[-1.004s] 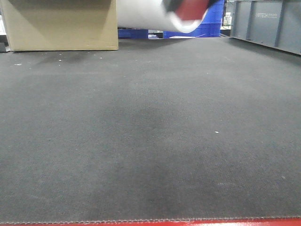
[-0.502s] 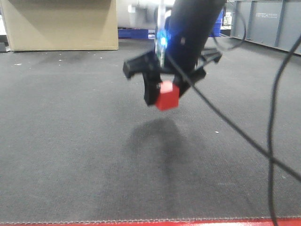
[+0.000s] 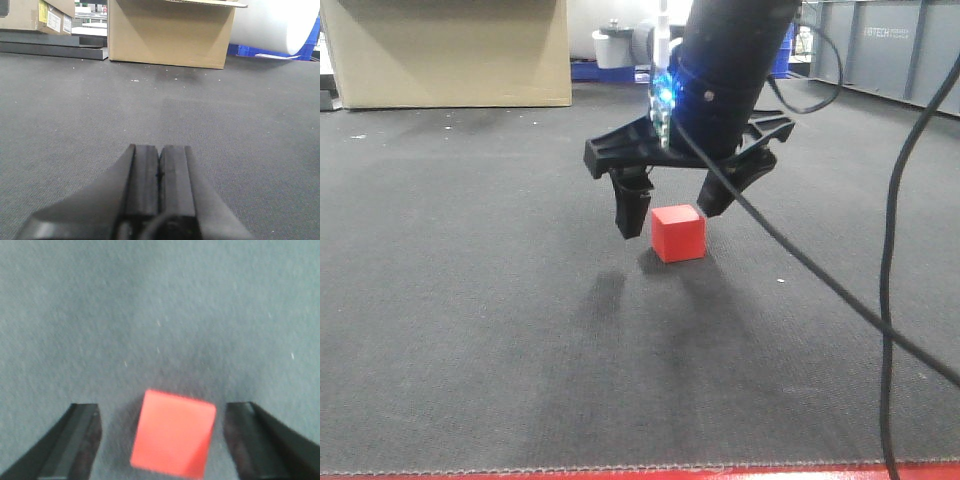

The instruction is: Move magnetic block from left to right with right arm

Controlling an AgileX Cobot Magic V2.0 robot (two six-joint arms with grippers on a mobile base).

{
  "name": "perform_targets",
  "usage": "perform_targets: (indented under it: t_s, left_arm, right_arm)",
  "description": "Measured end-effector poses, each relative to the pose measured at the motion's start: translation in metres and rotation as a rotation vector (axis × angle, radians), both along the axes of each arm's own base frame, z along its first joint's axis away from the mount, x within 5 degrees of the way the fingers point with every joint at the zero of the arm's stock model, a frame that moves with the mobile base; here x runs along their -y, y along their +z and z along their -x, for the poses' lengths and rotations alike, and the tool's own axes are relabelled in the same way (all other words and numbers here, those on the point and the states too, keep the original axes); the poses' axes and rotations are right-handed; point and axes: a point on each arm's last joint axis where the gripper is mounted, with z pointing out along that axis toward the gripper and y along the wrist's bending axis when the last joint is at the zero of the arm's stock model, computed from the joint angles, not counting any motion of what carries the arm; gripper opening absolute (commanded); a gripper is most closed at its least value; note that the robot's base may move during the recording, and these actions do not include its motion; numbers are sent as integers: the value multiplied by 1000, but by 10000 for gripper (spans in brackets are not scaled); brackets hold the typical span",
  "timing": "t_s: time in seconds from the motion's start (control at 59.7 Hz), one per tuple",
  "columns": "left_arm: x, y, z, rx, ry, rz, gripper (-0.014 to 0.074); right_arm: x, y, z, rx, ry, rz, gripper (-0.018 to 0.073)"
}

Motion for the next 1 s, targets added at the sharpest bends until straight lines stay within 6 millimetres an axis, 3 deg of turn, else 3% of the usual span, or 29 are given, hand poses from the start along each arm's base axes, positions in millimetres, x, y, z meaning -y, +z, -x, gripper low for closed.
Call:
perform_targets:
  t_s: [0.1, 0.167, 0.318, 0.452, 0.686, 1.004]
  left_arm:
    - [0, 0, 0, 0, 0, 0, -116]
    - [0, 0, 0, 0, 0, 0, -116]
    - [0, 0, 0, 0, 0, 0, -116]
    - [0, 0, 0, 0, 0, 0, -116]
    - [0, 0, 0, 0, 0, 0, -116]
    - [0, 0, 0, 0, 0, 0, -116]
  right_arm:
    - [3, 16, 4, 23, -2, -15, 596]
    - [6, 32, 9, 55, -2, -36, 526]
    - [18, 74, 27, 142, -2, -97, 250]
    - [36, 108, 53, 227, 0, -156, 69]
    - [73, 121, 108, 337, 14, -236, 66]
    - [128, 104, 190, 468, 27, -334, 66]
